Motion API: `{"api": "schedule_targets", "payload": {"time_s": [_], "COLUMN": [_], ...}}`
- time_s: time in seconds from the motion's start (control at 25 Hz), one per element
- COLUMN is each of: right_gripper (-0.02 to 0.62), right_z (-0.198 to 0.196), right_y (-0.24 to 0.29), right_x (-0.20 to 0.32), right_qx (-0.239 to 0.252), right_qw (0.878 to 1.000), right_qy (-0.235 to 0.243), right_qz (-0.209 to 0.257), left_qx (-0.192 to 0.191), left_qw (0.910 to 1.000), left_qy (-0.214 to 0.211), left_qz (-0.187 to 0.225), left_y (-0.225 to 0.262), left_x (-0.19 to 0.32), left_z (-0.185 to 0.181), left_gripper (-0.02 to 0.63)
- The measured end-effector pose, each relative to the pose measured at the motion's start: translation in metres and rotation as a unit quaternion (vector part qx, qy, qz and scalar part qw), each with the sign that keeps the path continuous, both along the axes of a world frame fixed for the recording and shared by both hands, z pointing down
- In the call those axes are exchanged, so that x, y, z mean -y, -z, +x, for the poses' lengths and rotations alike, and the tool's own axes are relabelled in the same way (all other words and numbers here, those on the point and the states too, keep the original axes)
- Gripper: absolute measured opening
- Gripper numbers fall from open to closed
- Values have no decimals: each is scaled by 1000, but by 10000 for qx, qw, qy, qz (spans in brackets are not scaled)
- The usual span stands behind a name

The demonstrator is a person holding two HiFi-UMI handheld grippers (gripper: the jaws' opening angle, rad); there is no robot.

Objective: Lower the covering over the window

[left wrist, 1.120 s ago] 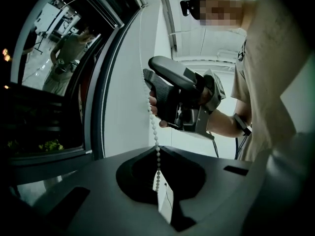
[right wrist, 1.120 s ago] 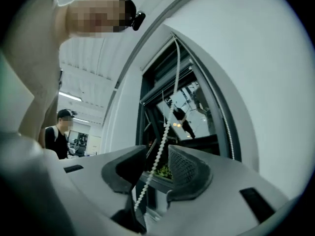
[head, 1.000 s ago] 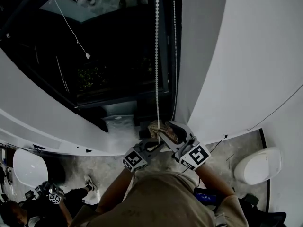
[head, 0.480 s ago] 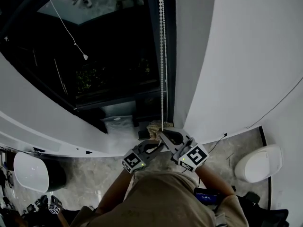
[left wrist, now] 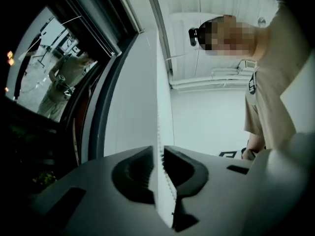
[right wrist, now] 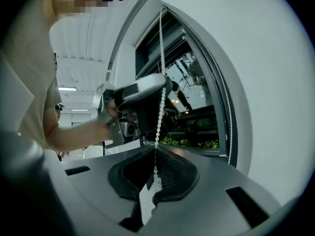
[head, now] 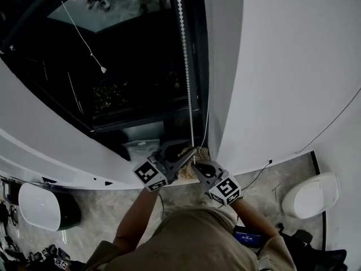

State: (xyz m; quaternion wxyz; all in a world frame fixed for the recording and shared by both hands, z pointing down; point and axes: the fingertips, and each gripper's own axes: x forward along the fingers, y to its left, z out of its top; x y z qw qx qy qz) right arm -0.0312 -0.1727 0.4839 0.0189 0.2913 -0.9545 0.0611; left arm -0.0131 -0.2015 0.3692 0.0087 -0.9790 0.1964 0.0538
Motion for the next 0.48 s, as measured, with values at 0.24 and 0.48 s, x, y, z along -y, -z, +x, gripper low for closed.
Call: {"api": "schedule_targets", "payload": {"time_s": [0.24,0.48], "right_gripper": [102,213], "right_z": [20,41], "right_y": [27,115], "right_x": [-10,-19], "right_qx": [311,1379], "right_qw": [9964,9804], "right_qy": [-131,-391], "right_qz": [775,1350], "left_qx": [86,450], "left_qw": [9993,9986], "left_qy": [296,153], "left_qz": [196,-238], "left_y": [-10,-75], "left_x": [-6,-30], "left_z": [4,9], "left_gripper": [17,17]}}
